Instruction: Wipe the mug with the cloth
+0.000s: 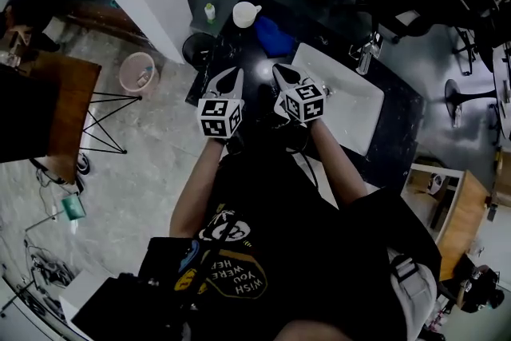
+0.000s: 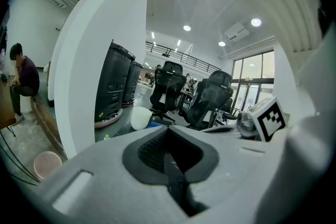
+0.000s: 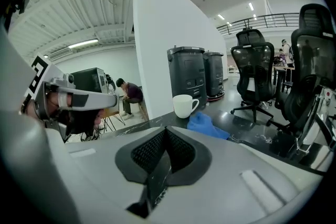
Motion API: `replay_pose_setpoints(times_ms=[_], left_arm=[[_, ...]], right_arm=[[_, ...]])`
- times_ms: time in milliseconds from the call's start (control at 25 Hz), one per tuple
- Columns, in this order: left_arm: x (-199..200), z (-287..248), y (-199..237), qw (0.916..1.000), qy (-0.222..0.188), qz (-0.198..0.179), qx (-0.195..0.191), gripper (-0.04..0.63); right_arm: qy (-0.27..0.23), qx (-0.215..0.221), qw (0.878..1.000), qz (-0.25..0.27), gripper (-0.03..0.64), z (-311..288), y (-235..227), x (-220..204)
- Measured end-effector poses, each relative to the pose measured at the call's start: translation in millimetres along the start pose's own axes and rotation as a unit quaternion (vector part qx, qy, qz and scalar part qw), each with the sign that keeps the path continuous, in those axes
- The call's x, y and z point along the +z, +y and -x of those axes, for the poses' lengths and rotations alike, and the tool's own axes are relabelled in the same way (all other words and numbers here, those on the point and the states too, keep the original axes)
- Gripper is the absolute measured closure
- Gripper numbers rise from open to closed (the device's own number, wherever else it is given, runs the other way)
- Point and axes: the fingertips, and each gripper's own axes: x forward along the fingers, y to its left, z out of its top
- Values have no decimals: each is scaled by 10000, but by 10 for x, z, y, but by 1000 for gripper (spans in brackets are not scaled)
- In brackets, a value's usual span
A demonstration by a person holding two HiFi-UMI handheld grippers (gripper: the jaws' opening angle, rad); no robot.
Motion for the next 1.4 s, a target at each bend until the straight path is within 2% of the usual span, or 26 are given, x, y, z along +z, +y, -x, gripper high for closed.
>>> replay_pose_setpoints(times_ms=[120, 320, 520, 720, 800, 880, 960, 1120, 1280, 1400], left_arm=[[-28, -123, 123, 9999, 106, -80, 63, 591], [9, -302, 338, 9995, 167, -196, 158, 591], [28, -512, 566, 9993, 148, -112, 323, 591], [-95, -817, 789, 9976, 401, -94, 550, 591], [-148, -895, 791, 9975, 484, -70, 519, 591], [-186, -940, 780, 9975, 509, -32, 492, 591], [-221, -973, 777, 9973, 535, 32, 498, 591], [-159, -1077, 801, 9972, 518, 110, 521, 591], [120, -1292, 981, 9973, 413, 109, 589, 591], [259, -1479, 1133, 9968, 448, 159, 646, 591]], right_arm=[[-5, -73, 10000, -32, 614, -205, -118, -33], [51, -557, 9981, 274, 610, -652, -549, 88], [574, -623, 9953, 470, 459, -1132, -871, 85], [1148, -760, 9894, 453, 379, -1404, -1014, -179], [1116, -746, 9901, 415, 392, -1436, -1005, -251], [1093, -655, 9907, 477, 444, -1432, -949, -262], [1191, -443, 9903, 559, 472, -1419, -859, -291], [1228, 0, 9898, 725, 487, -1409, -846, -244], [494, -367, 9975, 340, 499, -1409, -1098, 303], [313, -491, 9981, 218, 499, -1526, -1147, 566]])
